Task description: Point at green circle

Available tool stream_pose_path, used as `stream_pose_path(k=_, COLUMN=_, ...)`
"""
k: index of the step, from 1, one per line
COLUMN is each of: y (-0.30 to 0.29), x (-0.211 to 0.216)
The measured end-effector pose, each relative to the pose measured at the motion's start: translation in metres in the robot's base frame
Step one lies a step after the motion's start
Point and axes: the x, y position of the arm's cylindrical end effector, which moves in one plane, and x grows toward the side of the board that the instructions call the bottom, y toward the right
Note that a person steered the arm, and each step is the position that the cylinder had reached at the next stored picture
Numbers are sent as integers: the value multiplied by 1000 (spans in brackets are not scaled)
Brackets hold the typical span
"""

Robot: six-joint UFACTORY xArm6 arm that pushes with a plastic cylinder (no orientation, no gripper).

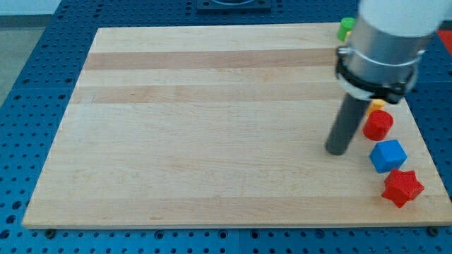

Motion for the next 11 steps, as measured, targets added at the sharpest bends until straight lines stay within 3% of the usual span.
stream_pose_path(k=2, y=-38, x=-105)
stream_pose_path(k=5, y=-18, x=-277)
stream_pose_path(k=6, y=-3, x=-314)
stream_pose_path(k=11, y=38, x=-314)
